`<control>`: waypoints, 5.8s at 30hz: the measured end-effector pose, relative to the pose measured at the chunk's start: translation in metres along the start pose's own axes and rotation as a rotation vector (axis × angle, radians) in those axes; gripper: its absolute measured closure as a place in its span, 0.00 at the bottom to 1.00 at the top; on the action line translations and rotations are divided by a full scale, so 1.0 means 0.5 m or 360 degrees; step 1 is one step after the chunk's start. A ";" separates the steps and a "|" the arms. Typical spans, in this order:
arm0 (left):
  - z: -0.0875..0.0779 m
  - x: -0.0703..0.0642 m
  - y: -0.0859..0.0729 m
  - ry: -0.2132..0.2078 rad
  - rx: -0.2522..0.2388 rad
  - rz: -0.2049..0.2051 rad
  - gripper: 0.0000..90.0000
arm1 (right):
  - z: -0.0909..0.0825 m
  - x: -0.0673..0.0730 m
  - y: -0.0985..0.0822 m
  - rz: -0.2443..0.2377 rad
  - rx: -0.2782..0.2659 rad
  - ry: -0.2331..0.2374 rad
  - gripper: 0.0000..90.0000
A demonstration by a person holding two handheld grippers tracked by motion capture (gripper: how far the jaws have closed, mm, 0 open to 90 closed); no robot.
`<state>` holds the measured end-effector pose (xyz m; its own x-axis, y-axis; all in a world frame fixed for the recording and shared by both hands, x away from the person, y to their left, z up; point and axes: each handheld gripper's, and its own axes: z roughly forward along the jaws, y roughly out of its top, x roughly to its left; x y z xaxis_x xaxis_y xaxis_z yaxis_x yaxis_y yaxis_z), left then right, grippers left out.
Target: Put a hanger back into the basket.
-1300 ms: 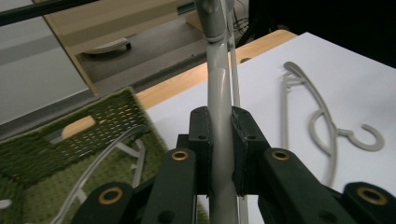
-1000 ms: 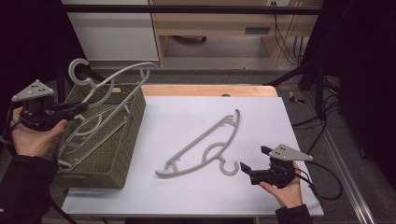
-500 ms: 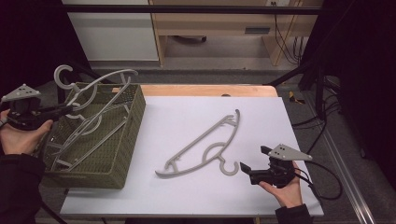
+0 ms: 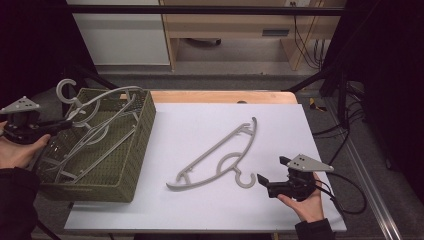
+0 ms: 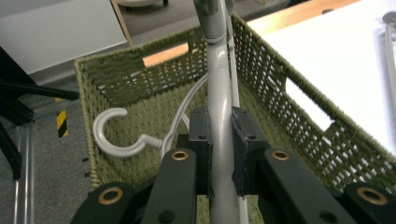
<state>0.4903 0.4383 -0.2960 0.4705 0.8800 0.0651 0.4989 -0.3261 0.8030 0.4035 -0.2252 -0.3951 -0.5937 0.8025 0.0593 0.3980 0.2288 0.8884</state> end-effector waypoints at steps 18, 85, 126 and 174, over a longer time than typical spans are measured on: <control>0.052 -0.001 -0.011 -0.0050 0.0050 0.0038 0.89 | 0.008 0.003 -0.002 -0.0006 0.0026 0.0004 0.05; 0.125 -0.449 -0.037 -0.0436 -0.0188 0.0297 0.10 | -0.004 -0.006 0.013 -0.0010 -0.0024 -0.0017 0.05; 0.345 -0.671 0.017 -0.0596 0.0197 0.0642 0.32 | -0.011 -0.009 0.008 -0.0016 -0.0014 -0.0027 0.05; 0.522 -0.757 0.044 -0.0700 0.0587 0.0663 0.79 | -0.016 -0.017 0.008 -0.0009 -0.0010 -0.0009 0.05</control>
<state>0.5132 0.0078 -0.4574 0.8873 0.4609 0.0156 0.3909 -0.7696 0.5050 0.4045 -0.2357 -0.3885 -0.5919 0.8044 0.0514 0.3899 0.2300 0.8917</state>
